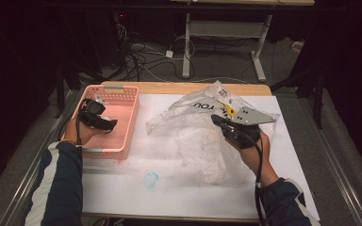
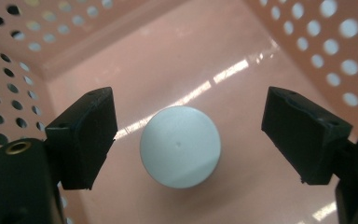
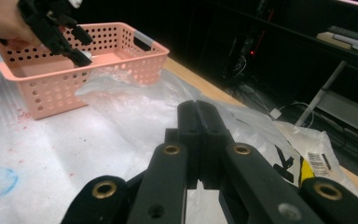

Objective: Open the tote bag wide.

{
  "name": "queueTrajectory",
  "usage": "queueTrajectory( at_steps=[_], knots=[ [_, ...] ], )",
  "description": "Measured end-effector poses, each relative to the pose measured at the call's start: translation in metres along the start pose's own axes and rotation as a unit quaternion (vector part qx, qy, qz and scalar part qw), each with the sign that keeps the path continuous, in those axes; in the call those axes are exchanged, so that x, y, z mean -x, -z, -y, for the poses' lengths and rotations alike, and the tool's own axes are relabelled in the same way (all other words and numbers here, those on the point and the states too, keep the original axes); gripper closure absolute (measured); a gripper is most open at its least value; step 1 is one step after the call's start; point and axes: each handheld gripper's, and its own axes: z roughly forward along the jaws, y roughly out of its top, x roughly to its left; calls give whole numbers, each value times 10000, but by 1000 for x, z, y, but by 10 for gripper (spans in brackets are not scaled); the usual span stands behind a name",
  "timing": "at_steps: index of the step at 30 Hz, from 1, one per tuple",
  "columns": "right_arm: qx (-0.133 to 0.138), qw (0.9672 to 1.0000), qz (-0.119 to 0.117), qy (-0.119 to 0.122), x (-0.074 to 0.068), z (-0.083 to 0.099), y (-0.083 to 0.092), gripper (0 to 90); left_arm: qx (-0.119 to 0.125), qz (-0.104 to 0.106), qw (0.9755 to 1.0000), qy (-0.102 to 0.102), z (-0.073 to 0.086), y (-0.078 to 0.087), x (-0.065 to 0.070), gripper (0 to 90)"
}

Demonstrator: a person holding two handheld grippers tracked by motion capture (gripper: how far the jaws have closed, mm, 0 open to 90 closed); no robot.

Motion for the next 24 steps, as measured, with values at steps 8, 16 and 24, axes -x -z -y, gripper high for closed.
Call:
queueTrajectory(
  at_steps=[8, 16, 24],
  knots=[
    [-62, 9999, -103, 64, -1, 3, -2, 895, -663, 194, 9976, 32, -1, -18, -7, 414],
    [-92, 9999, -119, 70, -1, 5, -2, 897, -664, 222, 9975, -35, -1, -21, -7, 481],
    [-65, 9999, -58, 85, -1, 5, 0, 900, -515, 61, 9983, -248, -4, -16, -3, 485]
  ],
)
